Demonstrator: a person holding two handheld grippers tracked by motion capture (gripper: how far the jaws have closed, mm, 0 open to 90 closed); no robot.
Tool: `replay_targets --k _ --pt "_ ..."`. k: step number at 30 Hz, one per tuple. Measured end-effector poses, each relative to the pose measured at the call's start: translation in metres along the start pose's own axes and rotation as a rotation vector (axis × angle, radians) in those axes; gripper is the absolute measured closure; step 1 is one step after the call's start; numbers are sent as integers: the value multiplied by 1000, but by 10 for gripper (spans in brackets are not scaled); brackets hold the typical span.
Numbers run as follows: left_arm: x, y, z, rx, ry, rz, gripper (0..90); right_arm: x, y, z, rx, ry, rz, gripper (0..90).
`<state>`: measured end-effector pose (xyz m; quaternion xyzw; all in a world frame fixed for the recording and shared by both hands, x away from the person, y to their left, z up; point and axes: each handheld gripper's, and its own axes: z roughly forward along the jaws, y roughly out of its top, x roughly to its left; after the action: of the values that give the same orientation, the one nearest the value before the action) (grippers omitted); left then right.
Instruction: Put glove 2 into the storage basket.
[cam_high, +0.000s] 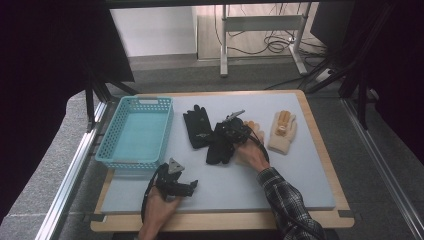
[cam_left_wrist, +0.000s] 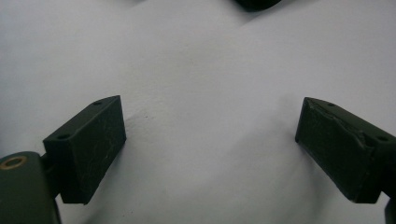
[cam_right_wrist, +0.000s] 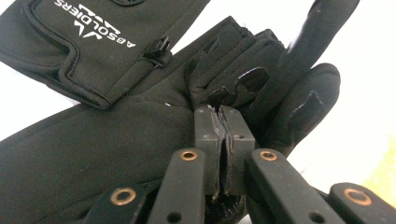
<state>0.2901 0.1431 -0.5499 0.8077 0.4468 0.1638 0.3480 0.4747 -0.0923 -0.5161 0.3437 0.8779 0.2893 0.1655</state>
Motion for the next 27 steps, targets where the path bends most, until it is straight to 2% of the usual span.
replay_targets --k 2,5,10,17,24,27 --pt "0 0 0 -1 0 -1 86 -4 0 -2 -9 23 11 872" --pt "0 0 0 2 0 1 86 -5 1 -7 -20 29 11 873" --pt "0 0 0 4 1 2 86 -5 7 -26 -56 33 -8 875" --pt "0 0 0 1 0 1 86 -9 11 -43 -82 39 -4 876" --pt "0 0 0 1 0 2 86 -16 15 -73 -126 68 -4 878" --pt "0 0 0 0 -1 1 86 -17 15 -80 -133 80 -2 878"
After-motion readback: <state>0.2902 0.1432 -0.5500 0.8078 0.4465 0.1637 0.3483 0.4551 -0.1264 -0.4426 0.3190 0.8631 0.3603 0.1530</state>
